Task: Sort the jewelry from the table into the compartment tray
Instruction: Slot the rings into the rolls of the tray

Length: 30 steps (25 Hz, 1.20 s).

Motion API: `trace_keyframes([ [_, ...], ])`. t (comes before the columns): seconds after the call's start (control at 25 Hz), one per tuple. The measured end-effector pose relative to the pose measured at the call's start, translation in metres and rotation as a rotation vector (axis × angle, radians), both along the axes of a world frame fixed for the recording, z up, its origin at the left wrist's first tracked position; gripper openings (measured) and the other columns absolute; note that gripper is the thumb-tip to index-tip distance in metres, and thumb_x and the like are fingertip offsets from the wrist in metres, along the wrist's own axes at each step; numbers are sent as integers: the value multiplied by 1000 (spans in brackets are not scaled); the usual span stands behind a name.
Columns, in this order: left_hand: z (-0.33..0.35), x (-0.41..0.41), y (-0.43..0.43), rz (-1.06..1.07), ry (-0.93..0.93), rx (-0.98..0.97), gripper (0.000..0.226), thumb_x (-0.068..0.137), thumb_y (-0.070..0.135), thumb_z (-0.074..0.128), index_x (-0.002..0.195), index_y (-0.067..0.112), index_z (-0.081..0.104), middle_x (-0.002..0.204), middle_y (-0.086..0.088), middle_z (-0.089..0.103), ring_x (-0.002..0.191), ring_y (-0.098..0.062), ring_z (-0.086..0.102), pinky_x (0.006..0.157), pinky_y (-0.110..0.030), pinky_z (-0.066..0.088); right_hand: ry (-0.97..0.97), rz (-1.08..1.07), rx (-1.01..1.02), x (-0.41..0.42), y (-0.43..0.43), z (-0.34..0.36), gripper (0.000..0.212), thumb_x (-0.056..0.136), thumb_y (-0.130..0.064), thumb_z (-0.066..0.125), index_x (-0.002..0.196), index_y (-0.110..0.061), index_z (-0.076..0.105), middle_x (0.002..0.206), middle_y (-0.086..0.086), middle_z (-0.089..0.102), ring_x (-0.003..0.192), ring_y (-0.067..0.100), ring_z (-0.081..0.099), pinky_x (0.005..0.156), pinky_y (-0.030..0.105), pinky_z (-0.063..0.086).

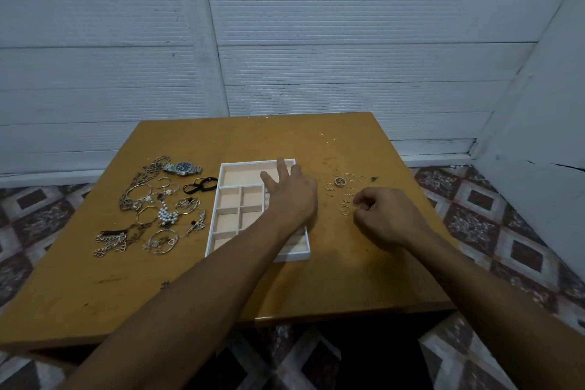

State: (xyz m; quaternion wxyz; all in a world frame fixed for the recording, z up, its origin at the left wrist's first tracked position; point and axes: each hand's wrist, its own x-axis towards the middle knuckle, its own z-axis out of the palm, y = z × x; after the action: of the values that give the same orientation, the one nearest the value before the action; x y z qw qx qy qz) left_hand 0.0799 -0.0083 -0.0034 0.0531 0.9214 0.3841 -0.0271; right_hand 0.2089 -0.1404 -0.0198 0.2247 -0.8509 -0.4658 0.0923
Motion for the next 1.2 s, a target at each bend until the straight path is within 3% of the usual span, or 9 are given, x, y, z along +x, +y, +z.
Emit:
trace_keyframes([
  [0.24, 3, -3, -5, -43, -125, -54, 17, 87, 31, 65, 101, 22, 67, 152, -3, 29, 146, -34, -4, 108, -66, 5, -36, -2, -16, -6, 6, 4, 24, 87, -32, 61, 109, -24, 68, 89, -10, 62, 83, 8, 56, 74, 30, 52],
  [0.36, 11, -14, -1, -6, -201, -148, 15, 78, 39, 74, 82, 26, 69, 137, 5, 45, 143, -27, 10, 105, -55, 18, -48, -1, -34, -12, 12, 5, 23, 86, -37, 62, 106, -26, 67, 90, -10, 62, 84, 9, 57, 76, 33, 54],
  [0.48, 23, -34, 12, 28, -264, -134, 20, 73, 44, 78, 78, 26, 70, 109, 8, 59, 124, -20, 36, 88, -41, 27, -57, -32, -63, -16, 16, 5, 19, 84, -40, 64, 97, -25, 67, 90, -7, 62, 83, 11, 57, 75, 35, 54],
  [0.64, 40, -65, 38, 32, -317, -305, 21, 72, 38, 80, 74, 21, 68, 90, 10, 71, 97, -12, 60, 91, -40, 44, -23, -72, -95, -19, 20, 4, 14, 85, -34, 68, 86, -21, 64, 86, -3, 62, 80, 14, 57, 70, 33, 50],
  [0.72, 45, -76, 47, 32, -283, -342, 20, 71, 35, 82, 75, 20, 70, 84, 7, 71, 86, -13, 63, 78, -34, 51, 14, -85, -114, -19, 23, 4, 12, 86, -30, 68, 83, -20, 63, 86, -2, 62, 82, 17, 57, 72, 34, 50],
  [0.84, 45, -86, 55, 44, -254, -331, 22, 68, 38, 84, 71, 21, 70, 77, 5, 69, 76, -11, 60, 61, -25, 43, 63, -86, -120, -19, 25, 7, 15, 86, -26, 69, 78, -20, 58, 82, -4, 59, 79, 16, 55, 67, 32, 45],
  [1.0, 40, -88, 59, 37, -275, -345, 23, 67, 40, 85, 70, 23, 69, 77, 6, 68, 72, -6, 58, 57, -24, 39, 91, -31, -88, -22, 23, 10, 13, 86, -17, 67, 82, -16, 54, 80, -4, 58, 75, 15, 53, 67, 34, 45],
  [1.2, 38, -86, 62, 40, -274, -376, 21, 67, 40, 84, 72, 25, 70, 79, 5, 68, 75, -11, 62, 62, -27, 48, 122, -1, -66, -20, 24, 24, 5, 85, -11, 68, 84, -12, 64, 80, -2, 63, 79, 16, 57, 65, 28, 43],
])
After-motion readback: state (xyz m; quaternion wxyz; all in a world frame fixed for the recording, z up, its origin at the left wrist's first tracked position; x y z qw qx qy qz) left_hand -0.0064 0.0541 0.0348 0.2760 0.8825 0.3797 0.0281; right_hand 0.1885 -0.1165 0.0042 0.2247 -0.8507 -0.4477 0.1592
